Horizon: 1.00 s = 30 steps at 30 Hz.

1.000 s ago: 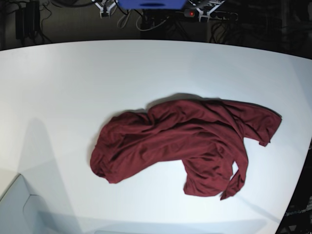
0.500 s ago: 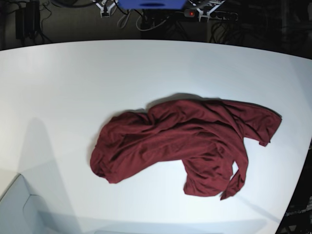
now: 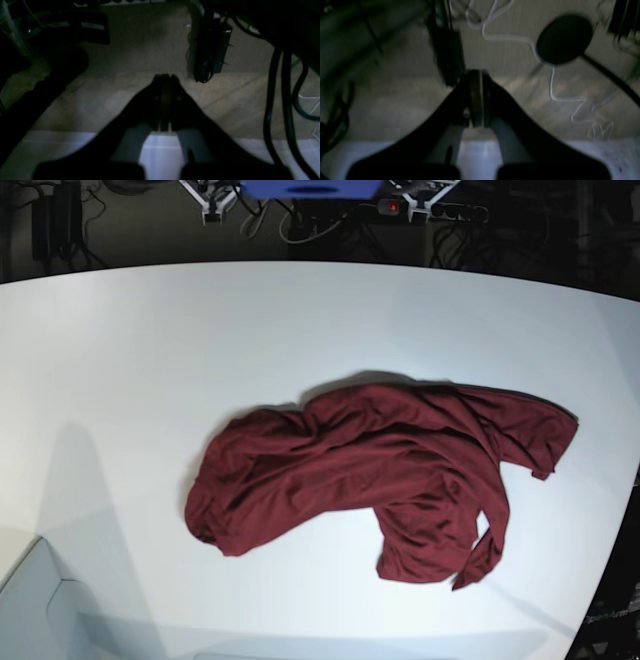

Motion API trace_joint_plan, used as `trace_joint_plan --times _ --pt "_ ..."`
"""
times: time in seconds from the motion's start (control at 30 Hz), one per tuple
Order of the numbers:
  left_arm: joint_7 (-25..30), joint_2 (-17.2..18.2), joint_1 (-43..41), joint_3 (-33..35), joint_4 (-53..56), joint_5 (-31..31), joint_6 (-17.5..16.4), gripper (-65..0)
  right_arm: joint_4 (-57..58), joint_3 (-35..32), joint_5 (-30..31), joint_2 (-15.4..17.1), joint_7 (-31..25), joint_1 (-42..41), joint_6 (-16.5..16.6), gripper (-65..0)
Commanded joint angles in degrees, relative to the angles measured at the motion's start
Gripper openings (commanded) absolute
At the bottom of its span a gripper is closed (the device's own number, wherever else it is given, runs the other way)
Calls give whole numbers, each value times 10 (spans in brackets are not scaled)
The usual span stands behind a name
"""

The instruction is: Layout the t-shirt on the table in an organized manner, then fold the t-shirt properly

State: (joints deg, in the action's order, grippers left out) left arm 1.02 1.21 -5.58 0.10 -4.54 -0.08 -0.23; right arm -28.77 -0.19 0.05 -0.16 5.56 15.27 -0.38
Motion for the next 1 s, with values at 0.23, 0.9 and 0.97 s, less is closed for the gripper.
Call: trace_joint_plan --times 0.23,0.9,0.97 --pt "3 31 -191 -1 -270 0 0 -649 -210 -2 2 3 -4 148 7 -650" --pt "3 73 -496 -9 -912 0 4 -649 -827 3 3 56 137 394 7 -650" --pt "3 67 -510 -29 -960 0 4 -649 -861 4 3 57 137 403 7 -650"
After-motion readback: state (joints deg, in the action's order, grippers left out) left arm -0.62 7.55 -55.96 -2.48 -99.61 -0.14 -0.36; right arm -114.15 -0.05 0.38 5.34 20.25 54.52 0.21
